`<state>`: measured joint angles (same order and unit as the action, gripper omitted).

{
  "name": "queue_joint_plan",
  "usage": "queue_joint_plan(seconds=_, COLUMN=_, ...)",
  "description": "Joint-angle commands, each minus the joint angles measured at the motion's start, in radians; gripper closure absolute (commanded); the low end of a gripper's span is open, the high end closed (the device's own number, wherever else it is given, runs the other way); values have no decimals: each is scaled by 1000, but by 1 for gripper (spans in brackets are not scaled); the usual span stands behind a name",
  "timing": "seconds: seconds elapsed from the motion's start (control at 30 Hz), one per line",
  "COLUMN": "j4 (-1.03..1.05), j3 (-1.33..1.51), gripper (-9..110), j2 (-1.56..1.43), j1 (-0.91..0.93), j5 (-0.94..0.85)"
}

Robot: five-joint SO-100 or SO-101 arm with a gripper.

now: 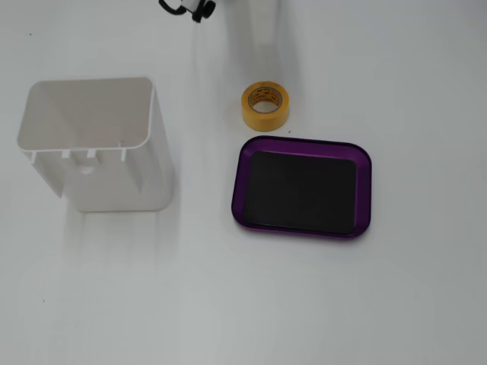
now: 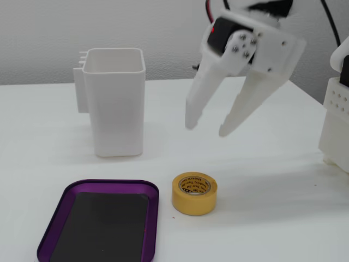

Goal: Remove the yellow tape from the box.

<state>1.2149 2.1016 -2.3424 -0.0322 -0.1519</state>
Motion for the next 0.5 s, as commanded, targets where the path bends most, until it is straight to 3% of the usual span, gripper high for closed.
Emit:
queue_joint_plan(seconds=0.0, j4=75, j3=-81, gripper=88, j2=-232, j1=-2, j5=-6)
queue_joint_plan(seconds=0.13, j4=74, j3=21, gripper=88, j2=-485, j1=2, j5=-6)
queue_joint_plan(seconds=0.47, j4=-63, j3=676, gripper=88, j2=-1040, j1=0, j5=11)
